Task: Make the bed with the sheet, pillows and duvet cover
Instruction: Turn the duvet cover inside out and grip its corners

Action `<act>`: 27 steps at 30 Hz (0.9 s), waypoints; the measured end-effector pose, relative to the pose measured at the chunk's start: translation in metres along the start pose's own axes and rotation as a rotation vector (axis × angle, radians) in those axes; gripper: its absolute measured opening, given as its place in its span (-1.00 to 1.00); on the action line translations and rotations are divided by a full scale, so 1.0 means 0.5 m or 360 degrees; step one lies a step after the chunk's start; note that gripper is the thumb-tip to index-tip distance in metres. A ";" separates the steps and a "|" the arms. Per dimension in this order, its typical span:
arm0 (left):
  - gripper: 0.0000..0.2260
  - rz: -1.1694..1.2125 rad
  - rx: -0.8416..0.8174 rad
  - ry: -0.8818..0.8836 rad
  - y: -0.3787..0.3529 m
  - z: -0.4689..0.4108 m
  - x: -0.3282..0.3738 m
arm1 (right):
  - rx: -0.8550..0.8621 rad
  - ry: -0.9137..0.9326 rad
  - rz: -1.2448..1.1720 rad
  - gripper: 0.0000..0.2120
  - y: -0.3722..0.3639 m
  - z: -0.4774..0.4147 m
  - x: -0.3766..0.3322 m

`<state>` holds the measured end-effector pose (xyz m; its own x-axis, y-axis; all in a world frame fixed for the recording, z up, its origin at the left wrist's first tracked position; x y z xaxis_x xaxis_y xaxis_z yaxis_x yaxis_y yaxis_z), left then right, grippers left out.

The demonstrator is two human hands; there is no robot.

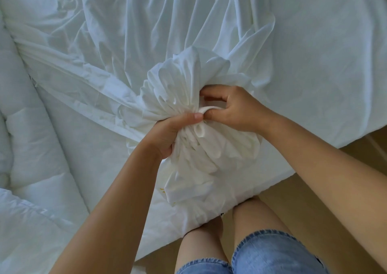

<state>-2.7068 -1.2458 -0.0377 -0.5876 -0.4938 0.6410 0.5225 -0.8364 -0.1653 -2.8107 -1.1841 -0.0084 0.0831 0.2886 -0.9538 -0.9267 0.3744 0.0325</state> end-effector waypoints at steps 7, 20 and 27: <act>-0.39 0.0102 -0.0342 0.0061 -0.050 0.007 -0.003 | -0.0397 -0.0231 0.0204 -0.69 -0.014 -0.024 0.017; -0.72 0.0190 0.0136 -0.0030 -0.028 -0.007 -0.002 | 0.0637 -0.0258 0.0317 -0.60 0.090 -0.001 0.021; -0.73 0.0165 0.0232 0.0015 -0.007 -0.005 -0.017 | 0.0338 -0.0286 0.0259 -0.78 0.110 0.017 0.053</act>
<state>-2.7054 -1.2393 -0.0445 -0.5311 -0.5785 0.6191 0.6644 -0.7378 -0.1194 -2.8566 -1.1483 -0.0296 0.0213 0.5038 -0.8635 -0.8375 0.4808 0.2599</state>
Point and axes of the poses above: each hand's wrist, its own z-axis away from the middle knuckle, its own y-axis out of the back of the hand, x = y × z, the point moved 10 cm from there along -z, towards the middle knuckle, and after that the axes turned 4 degrees about -z, right-handed, at the moved point
